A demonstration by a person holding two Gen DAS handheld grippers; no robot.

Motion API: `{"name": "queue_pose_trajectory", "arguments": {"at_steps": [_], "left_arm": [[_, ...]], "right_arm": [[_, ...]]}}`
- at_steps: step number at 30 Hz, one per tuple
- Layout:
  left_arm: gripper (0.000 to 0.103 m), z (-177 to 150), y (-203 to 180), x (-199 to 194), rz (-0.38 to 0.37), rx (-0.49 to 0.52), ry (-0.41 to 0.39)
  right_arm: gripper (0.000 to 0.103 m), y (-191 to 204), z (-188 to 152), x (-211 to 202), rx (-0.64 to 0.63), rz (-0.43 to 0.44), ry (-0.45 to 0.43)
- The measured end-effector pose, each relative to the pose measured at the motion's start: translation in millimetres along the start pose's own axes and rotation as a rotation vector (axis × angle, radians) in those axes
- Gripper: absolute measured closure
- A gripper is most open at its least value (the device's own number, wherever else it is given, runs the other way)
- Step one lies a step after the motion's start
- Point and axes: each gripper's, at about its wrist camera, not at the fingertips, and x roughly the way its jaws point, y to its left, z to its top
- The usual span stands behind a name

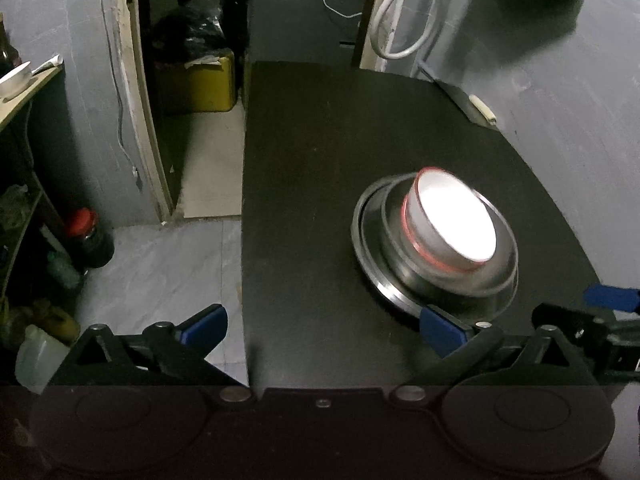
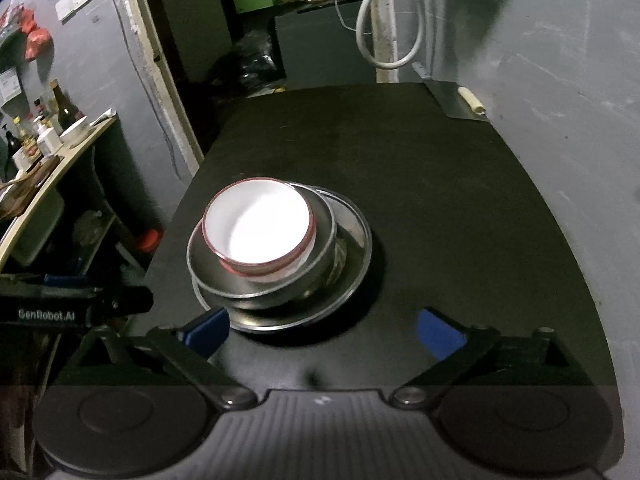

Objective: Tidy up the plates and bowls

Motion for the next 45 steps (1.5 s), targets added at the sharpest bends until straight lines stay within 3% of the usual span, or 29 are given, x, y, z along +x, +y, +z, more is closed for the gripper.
{"name": "queue_pose_trajectory", "arguments": {"at_steps": [8, 18, 25, 45], "left_arm": [[0.001, -26.3, 9.7, -18.1, -0.023, 0.045, 0.015], [0.001, -65.4, 30.9, -47.7, -0.081, 0.058, -0.062], [0.001, -77.9, 41.0, -59.6, -0.109, 0.032, -0.137], [0.001, -79.8, 44.8, -60.3, -0.11, 0.031, -0.145]], "right_arm": [[0.0, 10.0, -28.8, -16.8, 0.055, -0.05, -0.014], [0.0, 20.4, -70.8, -39.0, 0.135, -0.106, -0.083], [0.0, 29.0, -80.7, -47.3, 0.117, -0.118, -0.096], [0.0, 37.5, -83.3, -48.3, 0.091, -0.123, -0.1]]}}
